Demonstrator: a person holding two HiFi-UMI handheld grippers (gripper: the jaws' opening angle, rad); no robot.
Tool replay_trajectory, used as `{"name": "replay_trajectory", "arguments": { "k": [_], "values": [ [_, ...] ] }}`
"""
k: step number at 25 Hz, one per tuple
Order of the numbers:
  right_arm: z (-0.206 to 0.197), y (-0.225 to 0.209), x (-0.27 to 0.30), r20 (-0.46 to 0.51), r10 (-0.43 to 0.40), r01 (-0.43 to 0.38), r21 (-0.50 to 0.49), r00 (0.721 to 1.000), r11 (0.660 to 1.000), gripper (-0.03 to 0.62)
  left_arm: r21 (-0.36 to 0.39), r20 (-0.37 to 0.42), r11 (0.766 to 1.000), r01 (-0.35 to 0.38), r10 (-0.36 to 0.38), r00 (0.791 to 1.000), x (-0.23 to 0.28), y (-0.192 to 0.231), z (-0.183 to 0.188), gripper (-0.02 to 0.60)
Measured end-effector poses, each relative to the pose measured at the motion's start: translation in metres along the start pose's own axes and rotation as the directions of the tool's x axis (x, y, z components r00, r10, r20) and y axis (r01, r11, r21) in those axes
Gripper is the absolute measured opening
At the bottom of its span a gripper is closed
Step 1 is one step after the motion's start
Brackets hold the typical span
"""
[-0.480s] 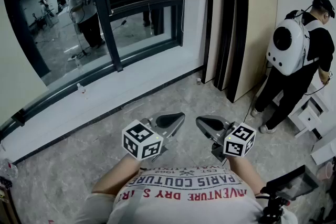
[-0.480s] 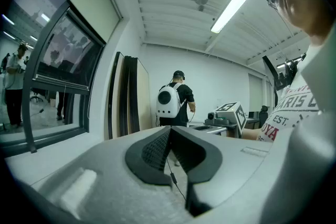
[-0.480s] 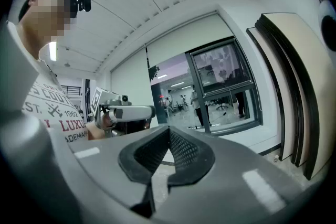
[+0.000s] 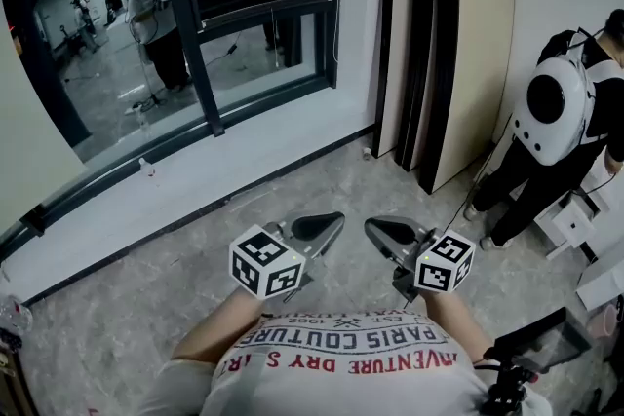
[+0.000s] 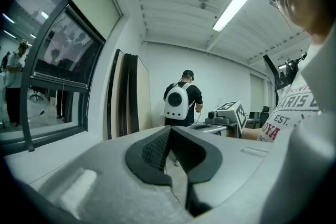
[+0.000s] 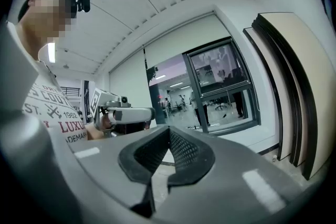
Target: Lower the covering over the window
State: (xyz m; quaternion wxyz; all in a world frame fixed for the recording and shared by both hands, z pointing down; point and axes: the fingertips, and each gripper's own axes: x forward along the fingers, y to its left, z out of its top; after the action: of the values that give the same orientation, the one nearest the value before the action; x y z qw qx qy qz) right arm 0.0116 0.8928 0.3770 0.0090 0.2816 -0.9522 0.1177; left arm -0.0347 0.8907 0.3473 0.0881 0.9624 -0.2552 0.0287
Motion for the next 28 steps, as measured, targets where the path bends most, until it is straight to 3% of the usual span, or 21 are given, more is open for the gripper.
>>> {"name": "replay_trajectory", "arguments": {
  "k": [16,28],
  "values": [
    [-0.007,-0.058,-0.017,-0.011,0.003,-0.002,0.092,1.000,0.996,0.003,-0.073,-0.042,0.997,-0.001,-0.002,0.999,0.062,0.011,-0.012,0.002],
    [-0.028,-0.102,-0.057,-0.043,-0.057,0.060,0.081,0.997,0.995,0.003,-0.061,-0.045,0.998,0.013,-0.016,0.999,0.125,0.012,-0.019,0.002]
  ]
}}
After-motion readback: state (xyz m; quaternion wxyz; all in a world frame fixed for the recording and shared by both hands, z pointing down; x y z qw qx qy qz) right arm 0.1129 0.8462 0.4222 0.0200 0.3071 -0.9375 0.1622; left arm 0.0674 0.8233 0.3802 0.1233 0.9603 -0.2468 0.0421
